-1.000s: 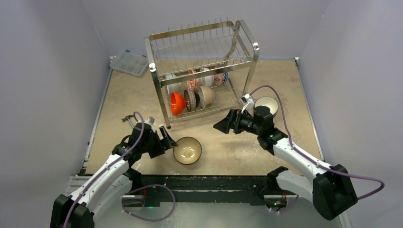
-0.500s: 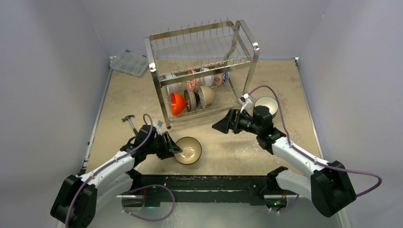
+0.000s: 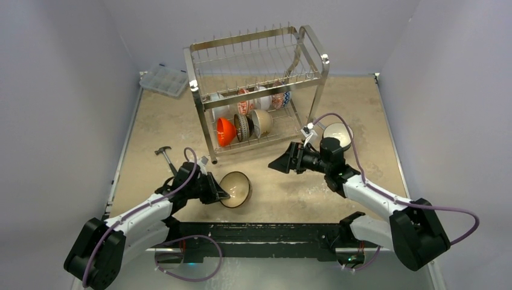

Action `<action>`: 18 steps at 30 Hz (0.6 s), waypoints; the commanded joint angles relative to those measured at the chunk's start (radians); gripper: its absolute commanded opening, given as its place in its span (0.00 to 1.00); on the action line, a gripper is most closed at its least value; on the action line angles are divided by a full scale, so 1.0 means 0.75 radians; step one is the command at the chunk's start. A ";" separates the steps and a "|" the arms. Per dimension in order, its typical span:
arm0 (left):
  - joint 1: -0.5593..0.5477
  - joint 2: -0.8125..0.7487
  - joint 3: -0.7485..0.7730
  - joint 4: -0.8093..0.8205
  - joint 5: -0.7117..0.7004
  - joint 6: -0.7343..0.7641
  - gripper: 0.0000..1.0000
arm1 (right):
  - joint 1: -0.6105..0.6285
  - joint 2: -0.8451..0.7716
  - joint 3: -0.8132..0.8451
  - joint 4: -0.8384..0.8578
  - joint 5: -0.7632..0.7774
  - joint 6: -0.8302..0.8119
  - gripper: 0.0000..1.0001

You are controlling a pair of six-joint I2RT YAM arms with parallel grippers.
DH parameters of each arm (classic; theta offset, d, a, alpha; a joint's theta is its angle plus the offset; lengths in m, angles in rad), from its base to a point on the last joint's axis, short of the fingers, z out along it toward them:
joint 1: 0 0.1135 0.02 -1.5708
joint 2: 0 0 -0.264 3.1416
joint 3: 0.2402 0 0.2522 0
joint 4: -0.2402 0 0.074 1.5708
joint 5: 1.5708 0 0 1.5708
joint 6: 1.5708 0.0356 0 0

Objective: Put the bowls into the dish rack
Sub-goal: Pick up the bowl from the center of the board.

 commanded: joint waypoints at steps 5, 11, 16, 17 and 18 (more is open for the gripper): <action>-0.013 -0.066 0.016 0.282 0.071 -0.045 0.00 | 0.012 0.056 -0.089 0.246 -0.166 0.141 0.99; -0.065 -0.066 0.053 0.381 0.054 -0.055 0.00 | 0.136 0.136 -0.110 0.431 -0.193 0.244 0.99; -0.166 -0.011 0.120 0.456 0.000 -0.051 0.00 | 0.261 0.229 -0.083 0.564 -0.168 0.324 0.99; -0.187 -0.004 0.131 0.474 -0.016 -0.051 0.00 | 0.273 0.245 -0.086 0.599 -0.163 0.349 0.99; -0.211 0.000 0.145 0.492 -0.029 -0.053 0.00 | 0.280 0.259 -0.092 0.632 -0.158 0.374 0.99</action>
